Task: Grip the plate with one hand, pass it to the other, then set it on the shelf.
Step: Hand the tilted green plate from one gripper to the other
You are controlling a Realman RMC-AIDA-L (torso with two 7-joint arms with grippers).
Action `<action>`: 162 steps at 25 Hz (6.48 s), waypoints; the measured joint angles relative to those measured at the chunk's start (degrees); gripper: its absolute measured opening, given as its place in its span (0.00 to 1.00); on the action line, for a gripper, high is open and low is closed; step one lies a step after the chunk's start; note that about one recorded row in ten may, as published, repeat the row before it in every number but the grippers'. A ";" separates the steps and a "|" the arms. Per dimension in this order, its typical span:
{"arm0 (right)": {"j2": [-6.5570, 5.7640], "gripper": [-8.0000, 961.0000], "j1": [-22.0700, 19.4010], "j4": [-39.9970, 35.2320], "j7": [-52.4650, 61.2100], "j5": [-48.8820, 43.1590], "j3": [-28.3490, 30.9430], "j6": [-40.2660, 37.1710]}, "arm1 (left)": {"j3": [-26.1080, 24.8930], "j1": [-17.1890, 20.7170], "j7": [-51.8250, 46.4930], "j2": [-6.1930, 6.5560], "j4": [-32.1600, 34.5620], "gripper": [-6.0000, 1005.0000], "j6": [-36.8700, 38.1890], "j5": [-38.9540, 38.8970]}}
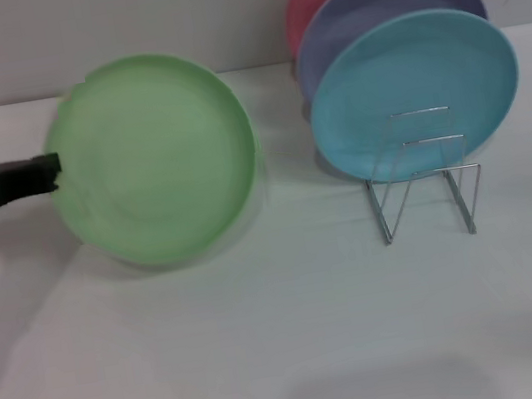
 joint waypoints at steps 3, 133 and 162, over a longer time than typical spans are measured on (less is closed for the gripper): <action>0.00 0.59 -0.04 0.00 -0.01 -0.14 -0.05 0.00 | 1.67 2.89 5.95 -0.05 -0.05 0.05 6.70 -5.58; 0.62 0.32 15.79 26.44 -8.91 -11.18 -33.11 31.70 | 86.13 6.66 22.02 -0.76 -16.39 0.13 123.70 -42.61; 0.61 0.16 15.91 26.26 -8.91 -11.78 -32.70 31.90 | 86.22 6.65 22.06 -0.76 -16.45 0.14 123.27 -42.61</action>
